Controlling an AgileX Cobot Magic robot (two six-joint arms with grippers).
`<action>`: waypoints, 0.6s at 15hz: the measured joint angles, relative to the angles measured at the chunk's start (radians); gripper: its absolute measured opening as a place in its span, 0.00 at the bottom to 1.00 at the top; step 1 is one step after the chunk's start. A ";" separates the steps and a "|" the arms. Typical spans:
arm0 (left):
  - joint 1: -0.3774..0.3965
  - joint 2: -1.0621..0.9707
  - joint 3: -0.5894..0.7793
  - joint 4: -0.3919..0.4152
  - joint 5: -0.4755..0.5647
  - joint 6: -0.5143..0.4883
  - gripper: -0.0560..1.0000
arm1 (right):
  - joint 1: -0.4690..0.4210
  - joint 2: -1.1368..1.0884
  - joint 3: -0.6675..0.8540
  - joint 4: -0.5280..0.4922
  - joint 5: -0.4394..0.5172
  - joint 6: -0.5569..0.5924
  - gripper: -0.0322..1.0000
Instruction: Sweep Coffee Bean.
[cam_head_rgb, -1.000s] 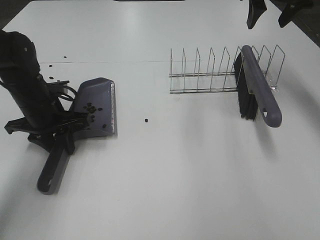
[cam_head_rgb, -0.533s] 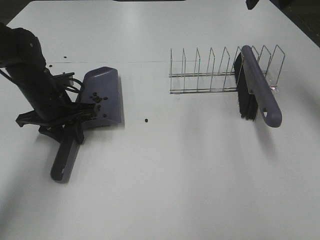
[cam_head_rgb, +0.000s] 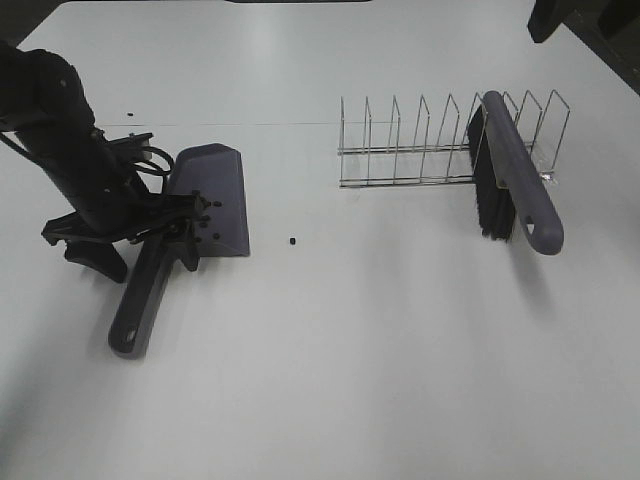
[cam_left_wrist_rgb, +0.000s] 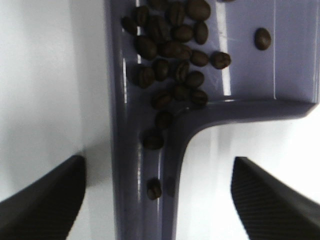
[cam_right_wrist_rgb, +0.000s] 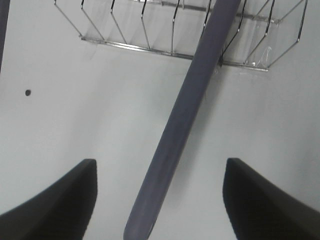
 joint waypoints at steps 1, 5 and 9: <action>0.000 0.000 -0.001 0.002 0.008 0.002 0.85 | 0.000 -0.041 0.056 0.001 0.000 -0.010 0.63; 0.000 -0.005 -0.007 0.054 0.090 0.004 0.87 | 0.000 -0.272 0.381 0.001 -0.020 -0.021 0.63; 0.000 -0.053 0.000 0.112 0.139 0.004 0.87 | 0.000 -0.476 0.656 0.002 -0.076 -0.023 0.63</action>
